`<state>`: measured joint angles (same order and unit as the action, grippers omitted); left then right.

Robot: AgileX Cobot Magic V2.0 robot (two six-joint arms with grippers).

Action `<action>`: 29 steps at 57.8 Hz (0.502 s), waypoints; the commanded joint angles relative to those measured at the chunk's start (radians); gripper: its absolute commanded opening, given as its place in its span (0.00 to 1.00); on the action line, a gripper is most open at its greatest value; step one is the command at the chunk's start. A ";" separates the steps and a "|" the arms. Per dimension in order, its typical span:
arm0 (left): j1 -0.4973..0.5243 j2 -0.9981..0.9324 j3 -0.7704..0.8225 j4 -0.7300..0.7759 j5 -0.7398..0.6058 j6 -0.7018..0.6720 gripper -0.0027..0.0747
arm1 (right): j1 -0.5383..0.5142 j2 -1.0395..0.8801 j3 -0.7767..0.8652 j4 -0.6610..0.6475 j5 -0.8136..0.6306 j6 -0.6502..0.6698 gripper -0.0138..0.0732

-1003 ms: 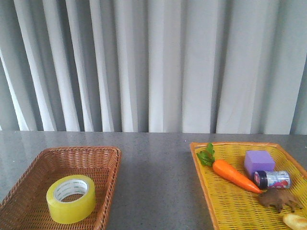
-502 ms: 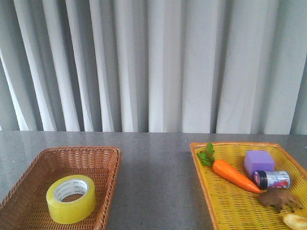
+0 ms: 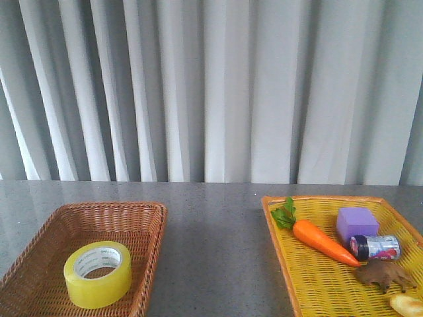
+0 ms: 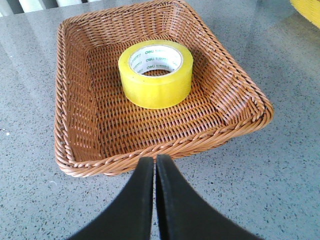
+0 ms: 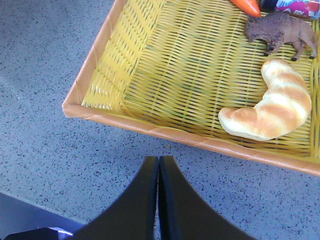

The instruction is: Transfer tape with both arms

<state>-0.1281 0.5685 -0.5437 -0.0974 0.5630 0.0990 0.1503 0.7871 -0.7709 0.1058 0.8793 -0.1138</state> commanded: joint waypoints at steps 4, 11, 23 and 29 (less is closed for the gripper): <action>-0.004 0.000 -0.025 -0.013 -0.079 -0.010 0.03 | -0.005 -0.004 -0.024 0.007 -0.051 -0.001 0.15; -0.005 -0.002 -0.025 -0.013 -0.078 -0.010 0.03 | -0.005 -0.004 -0.024 0.007 -0.051 -0.001 0.15; 0.000 -0.144 0.093 0.008 -0.133 -0.010 0.03 | -0.005 -0.004 -0.024 0.005 -0.051 -0.001 0.15; 0.000 -0.259 0.203 0.018 -0.215 -0.010 0.03 | -0.005 -0.004 -0.024 0.008 -0.051 -0.001 0.15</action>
<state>-0.1281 0.3808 -0.3877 -0.0820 0.4858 0.0990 0.1503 0.7871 -0.7709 0.1068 0.8793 -0.1138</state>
